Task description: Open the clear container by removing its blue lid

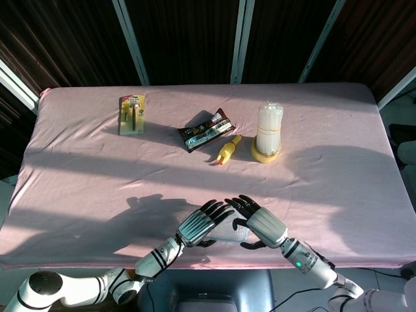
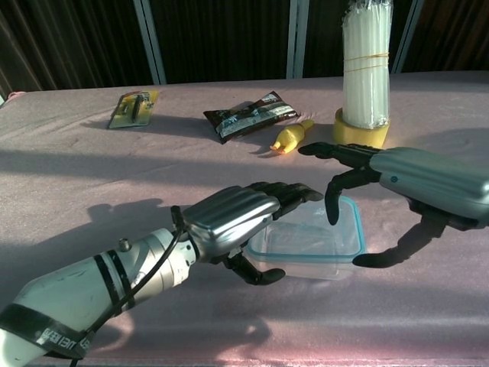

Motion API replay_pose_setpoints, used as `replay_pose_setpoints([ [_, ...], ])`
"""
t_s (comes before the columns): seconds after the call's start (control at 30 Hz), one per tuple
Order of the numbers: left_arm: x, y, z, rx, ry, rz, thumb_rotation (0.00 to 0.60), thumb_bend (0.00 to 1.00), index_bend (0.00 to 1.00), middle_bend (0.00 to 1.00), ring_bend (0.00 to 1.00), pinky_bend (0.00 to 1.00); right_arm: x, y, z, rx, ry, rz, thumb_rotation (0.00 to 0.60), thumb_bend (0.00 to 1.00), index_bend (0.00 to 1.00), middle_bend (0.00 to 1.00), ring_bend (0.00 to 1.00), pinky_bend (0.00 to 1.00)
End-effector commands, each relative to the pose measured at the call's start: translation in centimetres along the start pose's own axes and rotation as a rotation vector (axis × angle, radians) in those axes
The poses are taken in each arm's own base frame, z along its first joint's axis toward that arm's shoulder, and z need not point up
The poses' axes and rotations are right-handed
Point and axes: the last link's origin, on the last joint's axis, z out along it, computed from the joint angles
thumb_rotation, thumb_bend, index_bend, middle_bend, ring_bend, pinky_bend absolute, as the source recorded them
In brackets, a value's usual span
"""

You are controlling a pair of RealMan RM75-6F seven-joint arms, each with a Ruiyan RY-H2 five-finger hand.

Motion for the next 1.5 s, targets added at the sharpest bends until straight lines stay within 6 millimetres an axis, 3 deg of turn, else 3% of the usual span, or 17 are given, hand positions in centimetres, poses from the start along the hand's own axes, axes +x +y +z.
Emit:
replay_pose_setpoints([
  [0.03,0.0,0.0,-0.1,-0.002,-0.001,0.000,0.600,0.30,0.00,0.39,0.53,0.50,0.3,0.0,0.1,0.001,0.018,-0.002,0.600,0.34,0.58,0.09,0.00,0.00],
  [0.63,0.4,-0.5,-0.5,0.000,0.006,0.002,0.600,0.30,0.00,0.39,0.54,0.50,0.9,0.9,0.4,0.056,0.145,-0.091,0.600,0.34,0.57,0.10,0.00,0.00],
  [1.5,0.9,-1.2,-1.3,-0.008,0.021,-0.005,0.600,0.30,0.00,0.39,0.54,0.51,-0.5,1.9,1.5,0.111,0.229,-0.164,0.600,0.34,0.58,0.10,0.00,0.00],
])
